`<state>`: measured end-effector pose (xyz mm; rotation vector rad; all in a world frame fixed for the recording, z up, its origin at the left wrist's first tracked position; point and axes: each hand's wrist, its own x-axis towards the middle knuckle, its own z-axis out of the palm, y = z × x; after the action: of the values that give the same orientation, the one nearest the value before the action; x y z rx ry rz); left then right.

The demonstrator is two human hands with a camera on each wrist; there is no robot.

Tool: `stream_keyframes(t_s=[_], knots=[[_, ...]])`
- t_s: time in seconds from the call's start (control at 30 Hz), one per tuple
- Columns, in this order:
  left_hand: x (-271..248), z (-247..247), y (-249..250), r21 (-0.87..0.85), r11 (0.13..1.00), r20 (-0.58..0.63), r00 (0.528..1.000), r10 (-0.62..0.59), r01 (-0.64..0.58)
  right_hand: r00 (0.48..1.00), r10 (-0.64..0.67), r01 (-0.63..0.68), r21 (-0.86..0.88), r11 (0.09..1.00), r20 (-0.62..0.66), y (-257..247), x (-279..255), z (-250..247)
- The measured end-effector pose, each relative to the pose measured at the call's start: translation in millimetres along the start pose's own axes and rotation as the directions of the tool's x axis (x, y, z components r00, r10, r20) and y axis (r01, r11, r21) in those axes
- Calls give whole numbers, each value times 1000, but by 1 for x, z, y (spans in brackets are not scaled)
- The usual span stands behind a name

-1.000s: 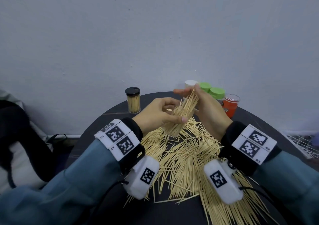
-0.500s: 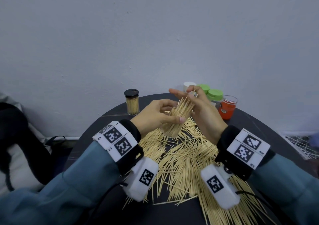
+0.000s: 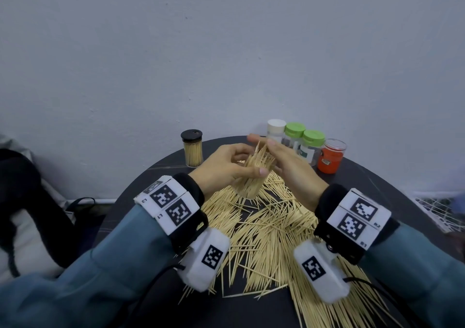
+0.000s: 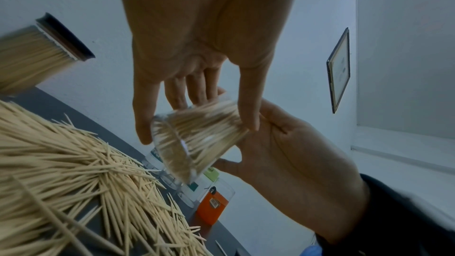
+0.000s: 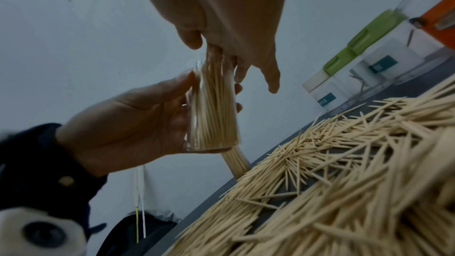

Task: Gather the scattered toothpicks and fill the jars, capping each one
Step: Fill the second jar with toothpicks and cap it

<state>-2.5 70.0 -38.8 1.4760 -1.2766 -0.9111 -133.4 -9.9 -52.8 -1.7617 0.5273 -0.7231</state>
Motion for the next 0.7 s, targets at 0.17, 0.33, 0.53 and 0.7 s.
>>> stream_keyframes(t_s=[0.17,0.33,0.53,0.7], knots=[[4,-3,-4,27,999,-102,994,28,-25,982,-176,162,-167,973,-71,-9,2,-9],[4,-8,-3,64,997,-176,983,61,-50,975,-211,181,-304,935,-67,-8,6,-17],[5,-7,-5,146,985,-164,980,116,-92,974,-200,155,-331,931,-105,-8,3,-18],[6,-7,-7,218,973,-144,983,111,-78,978,-178,147,-248,957,-106,-8,4,-18]])
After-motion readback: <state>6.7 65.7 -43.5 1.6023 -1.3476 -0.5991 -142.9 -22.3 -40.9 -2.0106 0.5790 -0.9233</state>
